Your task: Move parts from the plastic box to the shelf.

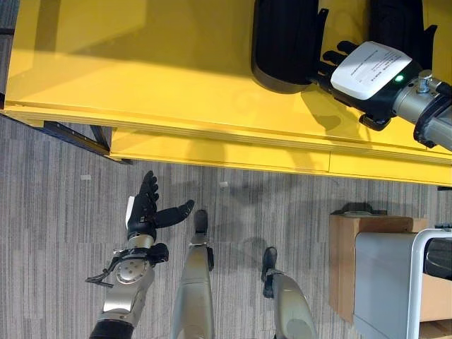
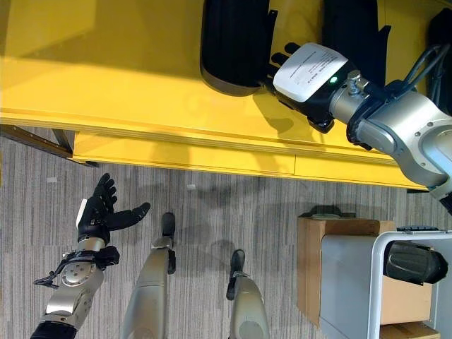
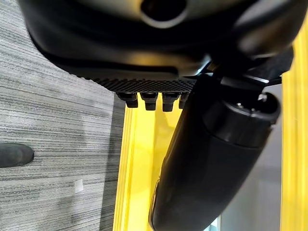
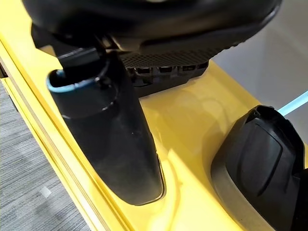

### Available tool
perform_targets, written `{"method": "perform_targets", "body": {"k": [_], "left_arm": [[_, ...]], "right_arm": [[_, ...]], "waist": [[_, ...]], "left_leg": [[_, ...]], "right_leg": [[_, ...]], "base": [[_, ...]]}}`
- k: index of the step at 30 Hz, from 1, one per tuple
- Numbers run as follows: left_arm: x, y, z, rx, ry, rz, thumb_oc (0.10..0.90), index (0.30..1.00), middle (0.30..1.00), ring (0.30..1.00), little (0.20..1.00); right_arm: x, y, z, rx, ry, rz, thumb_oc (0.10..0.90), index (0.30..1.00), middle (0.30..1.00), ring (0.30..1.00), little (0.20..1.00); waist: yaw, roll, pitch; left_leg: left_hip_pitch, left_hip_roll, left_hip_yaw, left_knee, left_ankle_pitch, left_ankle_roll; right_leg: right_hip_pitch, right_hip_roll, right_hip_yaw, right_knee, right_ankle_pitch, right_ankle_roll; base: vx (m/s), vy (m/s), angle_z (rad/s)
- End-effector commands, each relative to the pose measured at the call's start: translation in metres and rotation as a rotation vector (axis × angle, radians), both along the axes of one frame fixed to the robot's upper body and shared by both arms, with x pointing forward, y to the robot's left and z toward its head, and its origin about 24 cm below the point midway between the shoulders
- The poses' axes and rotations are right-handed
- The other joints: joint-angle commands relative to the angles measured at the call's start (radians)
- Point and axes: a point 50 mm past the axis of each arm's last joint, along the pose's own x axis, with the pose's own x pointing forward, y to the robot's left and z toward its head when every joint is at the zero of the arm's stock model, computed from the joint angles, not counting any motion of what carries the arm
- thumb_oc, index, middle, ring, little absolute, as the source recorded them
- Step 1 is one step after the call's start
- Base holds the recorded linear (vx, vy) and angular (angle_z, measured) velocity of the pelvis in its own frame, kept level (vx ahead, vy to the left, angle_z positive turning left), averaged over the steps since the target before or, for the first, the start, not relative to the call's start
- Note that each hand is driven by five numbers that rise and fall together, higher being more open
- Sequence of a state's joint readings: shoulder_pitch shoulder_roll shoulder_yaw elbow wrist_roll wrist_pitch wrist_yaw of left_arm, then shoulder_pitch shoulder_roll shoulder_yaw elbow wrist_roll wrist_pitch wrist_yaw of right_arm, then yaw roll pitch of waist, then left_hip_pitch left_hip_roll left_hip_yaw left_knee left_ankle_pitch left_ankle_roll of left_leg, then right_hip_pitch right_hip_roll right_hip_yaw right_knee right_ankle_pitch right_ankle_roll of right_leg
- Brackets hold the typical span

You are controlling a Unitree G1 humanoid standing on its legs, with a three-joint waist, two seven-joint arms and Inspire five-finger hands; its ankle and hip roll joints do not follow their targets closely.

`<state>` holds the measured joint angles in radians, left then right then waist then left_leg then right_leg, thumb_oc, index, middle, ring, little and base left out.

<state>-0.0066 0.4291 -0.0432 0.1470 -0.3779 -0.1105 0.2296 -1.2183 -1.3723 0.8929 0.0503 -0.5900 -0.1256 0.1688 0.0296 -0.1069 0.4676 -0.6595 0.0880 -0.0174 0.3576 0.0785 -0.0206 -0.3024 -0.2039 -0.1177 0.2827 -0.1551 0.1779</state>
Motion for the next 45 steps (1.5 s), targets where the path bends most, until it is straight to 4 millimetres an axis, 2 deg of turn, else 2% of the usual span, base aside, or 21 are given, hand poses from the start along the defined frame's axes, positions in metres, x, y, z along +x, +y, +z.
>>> {"method": "perform_targets", "body": {"k": [1, 45], "left_arm": [[-0.0085, 0.0043, 0.0233, 0.072, -0.12, -0.014, 0.9, 1.0, 1.0, 1.0, 1.0], [-0.0064, 0.0052, 0.0251, 0.08, -0.126, -0.013, 0.9, 1.0, 1.0, 1.0, 1.0]], "right_arm": [[-0.0115, -0.0077, 0.0421, 0.027, -0.187, -0.031, 0.9, 1.0, 1.0, 1.0, 1.0], [-0.0027, -0.0126, 0.0374, -0.002, -0.184, -0.079, 0.9, 1.0, 1.0, 1.0, 1.0]], "waist": [[-0.002, -0.007, -0.084], [-0.001, -0.01, -0.088]], "left_leg": [[0.001, 0.126, -0.015, 0.102, -0.129, -0.096], [0.006, 0.127, -0.016, 0.085, -0.116, -0.094]], "right_leg": [[0.025, -0.011, 0.004, 0.028, -0.029, -0.048], [0.021, 0.0, 0.002, 0.034, -0.035, -0.054]], "base": [[0.0, 0.0, 0.0], [0.0, 0.0, 0.0]]}}
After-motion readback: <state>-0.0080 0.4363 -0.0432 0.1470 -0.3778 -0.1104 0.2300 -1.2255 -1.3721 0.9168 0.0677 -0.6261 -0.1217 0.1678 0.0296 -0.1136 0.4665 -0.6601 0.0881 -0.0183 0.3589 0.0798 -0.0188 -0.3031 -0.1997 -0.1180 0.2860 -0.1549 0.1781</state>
